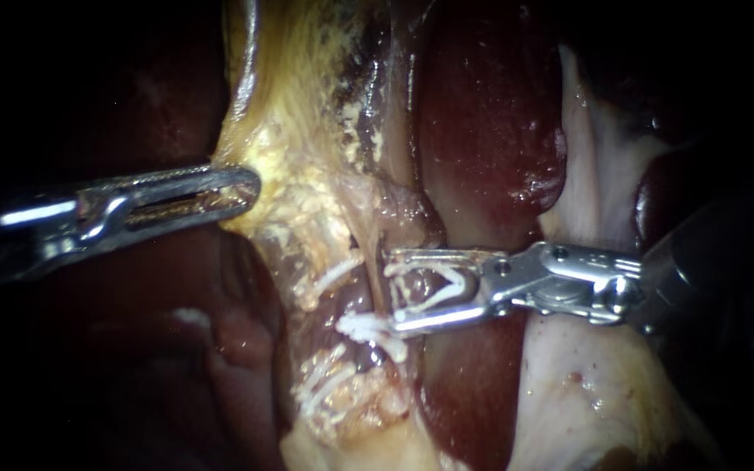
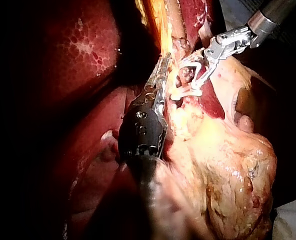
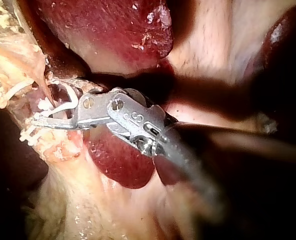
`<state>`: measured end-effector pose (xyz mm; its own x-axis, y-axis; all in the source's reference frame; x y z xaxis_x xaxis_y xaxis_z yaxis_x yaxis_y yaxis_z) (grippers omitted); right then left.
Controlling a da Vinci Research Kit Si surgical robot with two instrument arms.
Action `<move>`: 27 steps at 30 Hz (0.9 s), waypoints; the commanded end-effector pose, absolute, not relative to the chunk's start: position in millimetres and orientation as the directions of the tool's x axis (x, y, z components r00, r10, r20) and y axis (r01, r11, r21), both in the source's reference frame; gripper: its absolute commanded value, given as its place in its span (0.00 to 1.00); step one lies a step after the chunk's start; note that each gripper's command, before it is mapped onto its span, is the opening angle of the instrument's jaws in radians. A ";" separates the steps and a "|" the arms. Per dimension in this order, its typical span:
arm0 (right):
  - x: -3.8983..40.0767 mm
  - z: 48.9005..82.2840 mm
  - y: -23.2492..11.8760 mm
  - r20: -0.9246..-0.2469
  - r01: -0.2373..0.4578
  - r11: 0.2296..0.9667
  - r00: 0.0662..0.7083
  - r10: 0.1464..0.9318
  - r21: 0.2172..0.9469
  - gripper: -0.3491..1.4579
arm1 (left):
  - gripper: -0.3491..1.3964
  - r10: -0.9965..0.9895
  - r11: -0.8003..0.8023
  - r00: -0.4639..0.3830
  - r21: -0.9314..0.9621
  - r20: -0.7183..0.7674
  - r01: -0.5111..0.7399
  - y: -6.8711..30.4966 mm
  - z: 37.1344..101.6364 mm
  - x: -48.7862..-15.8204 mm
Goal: Clipping third clip right tube
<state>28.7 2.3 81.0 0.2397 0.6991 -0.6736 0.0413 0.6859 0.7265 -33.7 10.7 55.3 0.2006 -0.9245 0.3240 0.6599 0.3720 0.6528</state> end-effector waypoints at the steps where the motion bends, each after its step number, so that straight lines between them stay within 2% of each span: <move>1: 29.1 81.0 2.1 -0.670 0.048 0.681 0.242 0.702 0.731 0.52 | 0.00 -0.924 0.372 0.201 0.653 0.325 0.660 10.7 55.4 -33.7; 7: 29.6 80.4 1.2 -0.634 0.103 0.630 0.235 0.737 0.770 0.52 | 0.00 -0.924 0.373 0.201 0.653 0.325 0.659 10.7 55.5 -33.6; 12: 28.7 78.0 0.5 -0.569 0.170 0.543 0.249 0.784 0.822 0.49 | 0.00 -0.924 0.374 0.202 0.654 0.325 0.658 10.9 55.8 -33.2; 17: 28.8 76.0 1.5 -0.533 0.226 0.491 0.195 0.823 0.841 0.47 | 0.00 -0.924 0.374 0.202 0.652 0.326 0.660 11.1 56.1 -33.0; 21: 28.9 75.2 2.6 -0.520 0.234 0.480 0.155 0.840 0.846 0.47 | 0.00 -0.924 0.374 0.202 0.652 0.326 0.660 11.1 56.1 -33.1; 27: 30.2 75.5 3.4 -0.482 0.206 0.453 0.124 0.867 0.867 0.47 | 0.00 -0.924 0.373 0.201 0.652 0.326 0.660 11.1 56.0 -33.2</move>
